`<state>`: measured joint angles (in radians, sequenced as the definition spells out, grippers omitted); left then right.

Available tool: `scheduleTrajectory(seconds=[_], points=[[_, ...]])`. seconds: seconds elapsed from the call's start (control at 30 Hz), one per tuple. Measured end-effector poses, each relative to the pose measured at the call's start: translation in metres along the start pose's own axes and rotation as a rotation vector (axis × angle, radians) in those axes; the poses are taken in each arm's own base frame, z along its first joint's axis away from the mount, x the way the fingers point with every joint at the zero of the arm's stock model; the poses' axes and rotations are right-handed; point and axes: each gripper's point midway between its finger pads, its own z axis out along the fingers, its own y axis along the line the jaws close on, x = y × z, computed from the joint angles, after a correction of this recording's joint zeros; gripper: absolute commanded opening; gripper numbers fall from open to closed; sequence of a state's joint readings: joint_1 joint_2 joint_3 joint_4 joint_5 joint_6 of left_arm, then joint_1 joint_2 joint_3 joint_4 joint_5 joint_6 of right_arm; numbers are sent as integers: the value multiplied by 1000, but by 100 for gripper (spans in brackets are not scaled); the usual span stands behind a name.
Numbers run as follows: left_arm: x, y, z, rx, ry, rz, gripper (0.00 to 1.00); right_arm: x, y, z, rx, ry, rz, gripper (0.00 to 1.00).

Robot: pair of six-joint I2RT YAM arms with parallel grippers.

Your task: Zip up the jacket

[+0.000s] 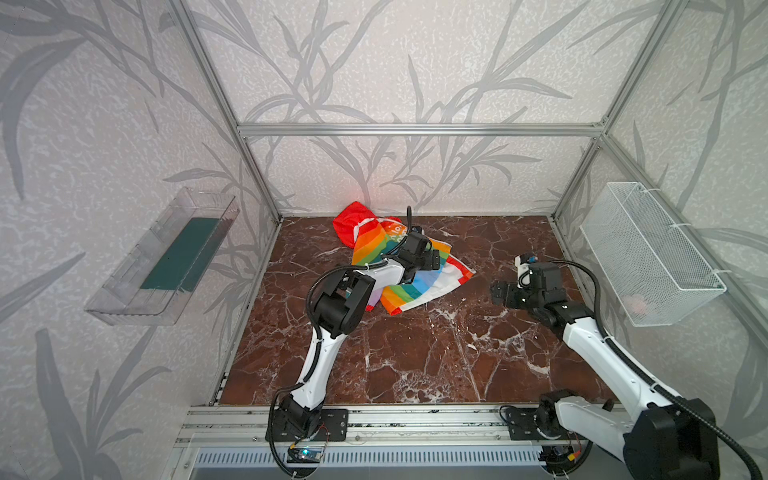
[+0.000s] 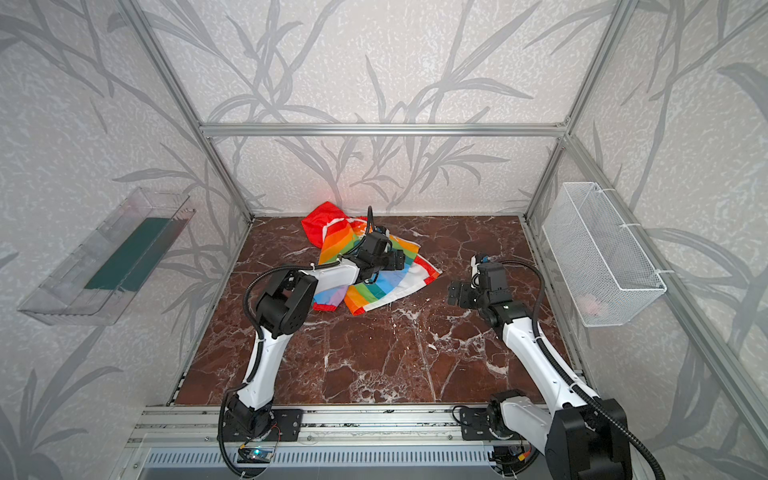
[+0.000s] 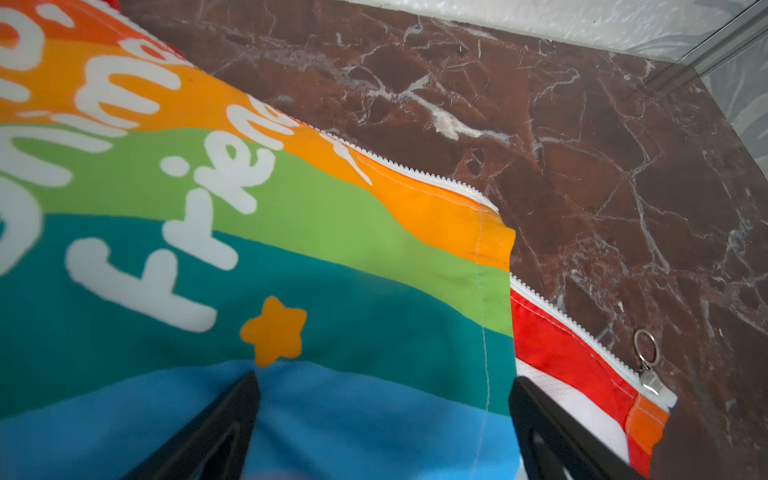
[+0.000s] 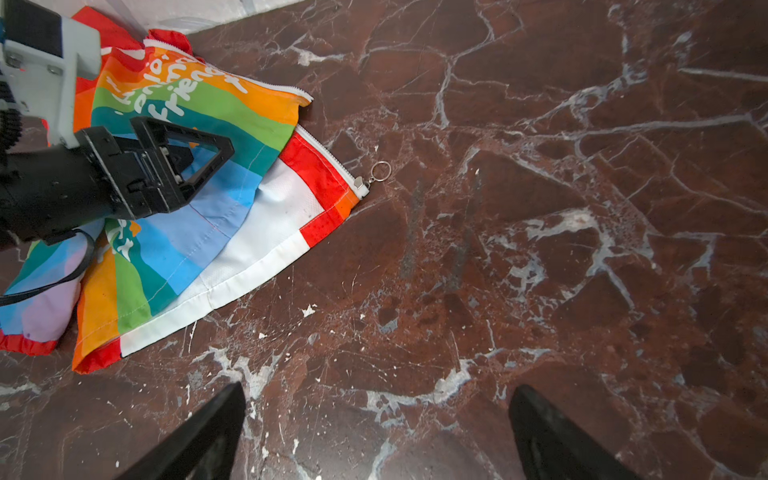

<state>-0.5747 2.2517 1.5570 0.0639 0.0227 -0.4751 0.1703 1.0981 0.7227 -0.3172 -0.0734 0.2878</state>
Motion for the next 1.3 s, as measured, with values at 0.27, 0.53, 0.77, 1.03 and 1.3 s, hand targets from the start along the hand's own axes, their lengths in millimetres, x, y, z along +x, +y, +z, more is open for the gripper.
scheduleTrajectory(seconds=[0.27, 0.53, 0.77, 1.03, 1.3], points=[[50, 0, -42, 45, 222, -42, 91, 0, 12, 3, -55, 44, 55, 99], [115, 24, -116, 4, 419, 20, 92, 10, 40, 36, -94, 183, 73, 99], [122, 58, -177, -76, 482, 32, 92, 17, 96, 73, -177, 337, -29, 85], [45, 86, -231, -62, 232, -161, 92, 52, 143, 96, -290, 495, -89, 53], [58, 118, -236, -100, 290, -307, 91, 91, 159, 99, -293, 611, -119, 43]])
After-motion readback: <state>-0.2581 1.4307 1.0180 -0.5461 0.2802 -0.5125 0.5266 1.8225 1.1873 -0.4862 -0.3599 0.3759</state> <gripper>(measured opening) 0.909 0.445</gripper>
